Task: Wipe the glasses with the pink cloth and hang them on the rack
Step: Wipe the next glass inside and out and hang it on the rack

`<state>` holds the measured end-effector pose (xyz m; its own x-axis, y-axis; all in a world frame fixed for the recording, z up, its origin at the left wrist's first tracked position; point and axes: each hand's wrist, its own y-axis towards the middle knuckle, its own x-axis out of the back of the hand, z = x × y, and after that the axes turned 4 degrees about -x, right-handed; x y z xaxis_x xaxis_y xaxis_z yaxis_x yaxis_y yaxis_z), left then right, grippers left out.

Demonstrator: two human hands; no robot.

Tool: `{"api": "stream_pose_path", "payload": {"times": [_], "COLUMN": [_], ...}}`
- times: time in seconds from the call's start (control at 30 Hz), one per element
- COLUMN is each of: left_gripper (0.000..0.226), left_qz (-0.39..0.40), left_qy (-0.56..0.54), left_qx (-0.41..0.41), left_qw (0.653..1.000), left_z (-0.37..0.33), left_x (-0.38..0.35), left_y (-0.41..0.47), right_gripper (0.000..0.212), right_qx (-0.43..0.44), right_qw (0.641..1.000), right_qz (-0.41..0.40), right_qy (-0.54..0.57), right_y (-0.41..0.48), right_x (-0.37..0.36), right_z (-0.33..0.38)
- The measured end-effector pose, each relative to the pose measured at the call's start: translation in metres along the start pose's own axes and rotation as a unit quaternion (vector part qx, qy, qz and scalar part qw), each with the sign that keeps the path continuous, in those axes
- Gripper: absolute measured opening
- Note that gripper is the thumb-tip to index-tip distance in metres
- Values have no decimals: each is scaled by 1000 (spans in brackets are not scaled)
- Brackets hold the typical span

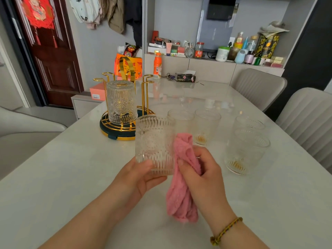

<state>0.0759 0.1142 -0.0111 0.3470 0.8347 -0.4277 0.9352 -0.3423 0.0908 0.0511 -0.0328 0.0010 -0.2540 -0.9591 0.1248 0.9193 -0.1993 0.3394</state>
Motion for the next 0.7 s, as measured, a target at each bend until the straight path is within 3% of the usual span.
{"api": "stream_pose_path", "payload": {"times": [0.1, 0.3, 0.43, 0.63, 0.7], "left_gripper": [104, 86, 85, 105, 88], "left_qz": [-26, -23, -23, -57, -74], "left_qy": [-26, -29, 5, 52, 50], "left_qx": [0, -19, -45, -77, -67], "left_qw": [999, 999, 999, 994, 994], "left_z": [0, 1, -1, -3, -2], "left_x": [1, 2, 3, 3, 4], "left_y": [3, 3, 2, 1, 2], "right_gripper": [14, 23, 26, 20, 18], "right_qx": [32, -37, -12, 45, 67], "right_qw": [999, 997, 997, 998, 997], "right_qz": [4, 41, 42, 12, -9], "right_qy": [-3, 51, 65, 48, 27], "right_y": [-5, -3, -4, -5, -5], "right_x": [-6, -6, -7, -7, -7], "right_z": [1, -3, -2, -1, 0]}}
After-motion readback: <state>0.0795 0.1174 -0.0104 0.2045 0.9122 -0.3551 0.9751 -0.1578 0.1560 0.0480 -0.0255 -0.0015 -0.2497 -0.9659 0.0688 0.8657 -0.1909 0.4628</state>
